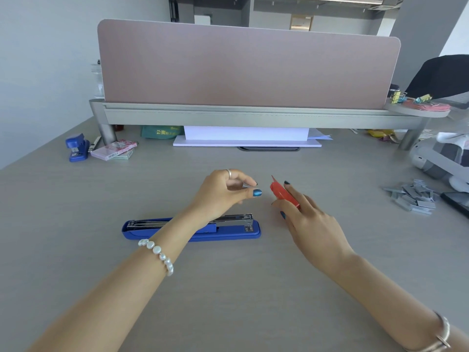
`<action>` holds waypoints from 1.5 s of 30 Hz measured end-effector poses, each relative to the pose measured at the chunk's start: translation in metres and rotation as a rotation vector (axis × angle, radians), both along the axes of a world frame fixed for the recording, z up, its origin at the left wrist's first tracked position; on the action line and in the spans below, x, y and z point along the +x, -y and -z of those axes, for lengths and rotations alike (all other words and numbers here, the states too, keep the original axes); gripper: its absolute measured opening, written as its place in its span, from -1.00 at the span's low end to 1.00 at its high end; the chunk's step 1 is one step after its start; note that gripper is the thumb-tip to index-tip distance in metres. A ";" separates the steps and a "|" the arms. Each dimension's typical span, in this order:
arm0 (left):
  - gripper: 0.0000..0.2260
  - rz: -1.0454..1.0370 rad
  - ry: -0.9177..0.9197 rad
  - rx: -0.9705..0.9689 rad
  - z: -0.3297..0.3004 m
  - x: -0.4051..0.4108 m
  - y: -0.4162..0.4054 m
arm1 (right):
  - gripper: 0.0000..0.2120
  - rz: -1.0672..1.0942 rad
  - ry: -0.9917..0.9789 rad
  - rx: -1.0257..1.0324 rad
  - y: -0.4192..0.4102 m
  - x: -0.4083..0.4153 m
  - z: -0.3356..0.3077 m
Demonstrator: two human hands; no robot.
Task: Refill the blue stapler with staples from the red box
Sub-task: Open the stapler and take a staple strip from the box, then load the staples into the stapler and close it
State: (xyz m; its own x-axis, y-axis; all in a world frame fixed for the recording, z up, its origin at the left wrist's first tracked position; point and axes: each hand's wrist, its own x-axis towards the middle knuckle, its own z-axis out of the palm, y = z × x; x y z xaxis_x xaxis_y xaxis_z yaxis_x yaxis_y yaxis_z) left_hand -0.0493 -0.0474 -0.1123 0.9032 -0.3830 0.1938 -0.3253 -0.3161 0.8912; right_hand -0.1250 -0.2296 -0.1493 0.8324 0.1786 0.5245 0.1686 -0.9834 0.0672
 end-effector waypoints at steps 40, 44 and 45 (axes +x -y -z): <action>-0.83 -0.007 0.055 0.076 0.019 -0.021 -0.032 | -0.75 -0.375 -0.236 0.739 -0.034 0.018 -0.006; -0.81 0.076 0.045 0.155 0.019 -0.019 -0.036 | -0.75 -0.384 -0.286 0.764 -0.030 0.017 -0.006; -0.81 0.088 0.045 0.168 0.020 -0.018 -0.037 | -0.74 -0.401 -0.296 0.767 -0.030 0.017 -0.006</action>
